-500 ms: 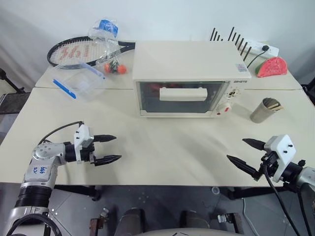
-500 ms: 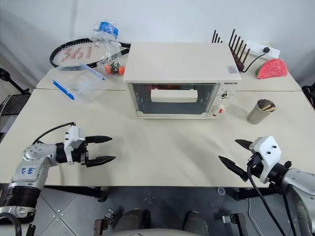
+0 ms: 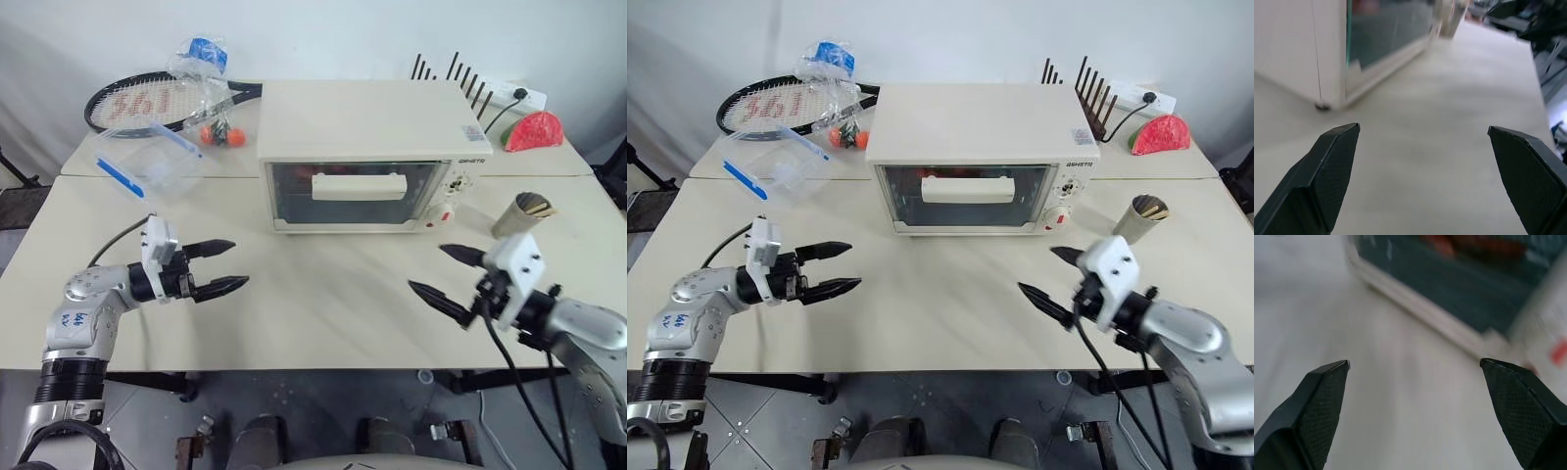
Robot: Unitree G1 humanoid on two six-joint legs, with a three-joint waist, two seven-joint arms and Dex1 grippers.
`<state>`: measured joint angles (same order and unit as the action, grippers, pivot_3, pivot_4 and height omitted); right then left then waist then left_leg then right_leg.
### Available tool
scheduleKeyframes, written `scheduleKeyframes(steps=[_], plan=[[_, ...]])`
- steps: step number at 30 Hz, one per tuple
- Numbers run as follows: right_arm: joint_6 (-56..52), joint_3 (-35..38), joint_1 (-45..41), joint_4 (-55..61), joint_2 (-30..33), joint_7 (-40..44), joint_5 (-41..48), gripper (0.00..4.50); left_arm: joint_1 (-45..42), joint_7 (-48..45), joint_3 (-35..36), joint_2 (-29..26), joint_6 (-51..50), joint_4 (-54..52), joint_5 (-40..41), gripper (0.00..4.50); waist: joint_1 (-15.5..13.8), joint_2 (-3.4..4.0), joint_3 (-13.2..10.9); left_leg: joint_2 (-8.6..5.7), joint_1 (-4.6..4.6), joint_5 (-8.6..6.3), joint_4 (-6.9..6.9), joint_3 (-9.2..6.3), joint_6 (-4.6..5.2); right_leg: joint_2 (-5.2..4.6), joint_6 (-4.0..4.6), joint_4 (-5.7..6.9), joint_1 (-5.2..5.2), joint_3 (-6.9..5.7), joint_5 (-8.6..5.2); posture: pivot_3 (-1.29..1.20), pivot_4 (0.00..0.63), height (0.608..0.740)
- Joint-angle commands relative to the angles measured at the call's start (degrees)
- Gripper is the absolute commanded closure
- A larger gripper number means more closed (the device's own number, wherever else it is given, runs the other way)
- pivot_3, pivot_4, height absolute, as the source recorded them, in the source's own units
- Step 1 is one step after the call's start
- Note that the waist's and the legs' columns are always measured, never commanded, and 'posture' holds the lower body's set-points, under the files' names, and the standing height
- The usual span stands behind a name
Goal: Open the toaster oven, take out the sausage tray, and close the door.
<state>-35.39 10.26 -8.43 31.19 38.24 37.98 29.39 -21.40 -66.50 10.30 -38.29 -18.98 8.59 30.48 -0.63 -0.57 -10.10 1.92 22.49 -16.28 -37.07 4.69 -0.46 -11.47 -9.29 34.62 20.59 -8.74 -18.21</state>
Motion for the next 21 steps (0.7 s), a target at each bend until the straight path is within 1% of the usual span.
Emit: scheduleKeyframes(steps=[1, 2, 4, 7, 8, 10, 11, 13, 19, 20, 21], plan=[[1.49, -1.87, -4.65, -0.20, -1.00, -2.00, -1.45, 0.66, -0.05, 0.30, 1.29, 0.38, 0.56, -1.90, 1.24, 0.00, 0.03, 0.00, 0.00, 0.00, 0.03, 0.00, 0.01, 0.00, 0.00, 0.00, 0.00, 0.00, 0.03, 0.00, 0.00, 0.00, 0.150, 0.740], [0.83, -2.96, -6.22, -0.96, -0.85, -1.73, -1.54, 0.92, -0.04, 0.24, 1.34, 0.35, 0.56, -1.90, 1.26, 0.00, -0.09, -0.02, -0.01, 0.00, 0.05, 0.00, 0.01, -0.02, 0.00, 0.00, 0.00, 0.00, 0.03, -0.02, 0.00, 0.00, 0.150, 0.740], [-1.96, -5.00, -9.95, -3.68, -0.27, -2.47, -2.49, 1.58, -0.17, 0.02, 1.32, 0.34, 1.40, -1.62, 0.91, 0.00, -0.07, -0.06, -0.04, -0.01, 0.10, 0.00, -0.02, -0.03, 0.00, 0.00, 0.00, 0.00, 0.05, -0.03, 0.00, 0.00, 0.150, 0.740], [-2.63, -7.23, -12.91, -5.95, 1.89, 1.56, -2.25, 2.66, -0.31, 0.74, 1.40, 0.42, 2.19, -1.11, 0.31, 0.00, -0.20, -0.07, -0.04, -0.01, 0.15, 0.00, -0.06, -0.02, 0.00, 0.00, 0.00, 0.00, 0.08, -0.04, 0.00, 0.00, 0.150, 0.740], [-3.91, -7.77, -13.73, -6.17, 2.85, 1.97, -2.29, 2.94, -0.12, 0.81, 1.53, 0.45, 2.41, -1.12, 0.37, 0.00, -0.21, -0.07, -0.05, -0.01, 0.18, 0.00, -0.04, -0.04, 0.00, 0.00, 0.00, 0.00, 0.11, -0.05, 0.00, 0.00, 0.150, 0.740], [-5.52, -7.82, -14.61, -6.32, 3.64, 2.27, -1.78, 2.94, 0.20, 0.91, 1.67, 0.51, 2.66, -1.26, 0.57, 0.00, -0.17, -0.07, -0.05, -0.01, 0.28, 0.00, -0.05, -0.03, 0.00, 0.00, 0.00, 0.00, 0.22, -0.06, 0.00, 0.00, 0.150, 0.740], [-6.69, -7.57, -14.96, -6.27, 3.92, 2.67, -0.89, 2.83, 0.54, 0.95, 1.74, 0.55, 2.77, -1.41, 0.62, 0.00, -0.13, -0.07, -0.05, -0.01, 0.38, 0.00, -0.07, -0.03, 0.00, 0.00, 0.00, 0.01, 0.31, -0.06, 0.00, 0.00, 0.150, 0.740], [-6.84, -7.46, -15.24, -6.13, 4.46, 3.40, -0.86, 2.33, 1.05, 0.95, 1.76, 0.61, 2.96, -1.71, 0.67, 0.00, -0.08, -0.07, -0.04, -0.01, 0.60, 0.01, -0.14, -0.03, 0.00, 0.01, 0.00, 0.11, 0.54, -0.05, 0.00, 0.00, 0.150, 0.740], [-5.88, -7.54, -18.78, -8.99, 5.03, 4.59, -2.03, 0.31, 1.42, 1.19, 1.81, 0.87, 2.95, -2.14, 0.93, 0.00, 0.18, -0.07, -0.05, -0.01, 0.67, 0.02, -0.18, 0.02, 0.00, 0.00, 0.00, 0.16, 0.65, -0.03, 0.00, 0.00, 0.150, 0.740], [-5.87, -7.81, -19.55, -9.85, 5.35, 4.99, -2.34, 0.05, 1.39, 1.20, 1.86, 0.92, 2.89, -2.12, 1.00, 0.00, 0.21, -0.07, -0.05, -0.01, 0.67, 0.02, -0.18, 0.02, 0.00, 0.00, 0.00, 0.17, 0.65, -0.03, 0.00, 0.00, 0.150, 0.740], [-5.54, -8.17, -20.47, -10.97, 5.68, 5.66, -2.69, 0.05, 1.27, 1.13, 1.92, 0.90, 2.82, -1.98, 1.10, 0.00, 0.25, -0.08, -0.05, -0.01, 0.68, 0.02, -0.17, 0.01, 0.00, 0.00, 0.00, 0.16, 0.65, -0.03, 0.00, 0.00, 0.150, 0.740]])
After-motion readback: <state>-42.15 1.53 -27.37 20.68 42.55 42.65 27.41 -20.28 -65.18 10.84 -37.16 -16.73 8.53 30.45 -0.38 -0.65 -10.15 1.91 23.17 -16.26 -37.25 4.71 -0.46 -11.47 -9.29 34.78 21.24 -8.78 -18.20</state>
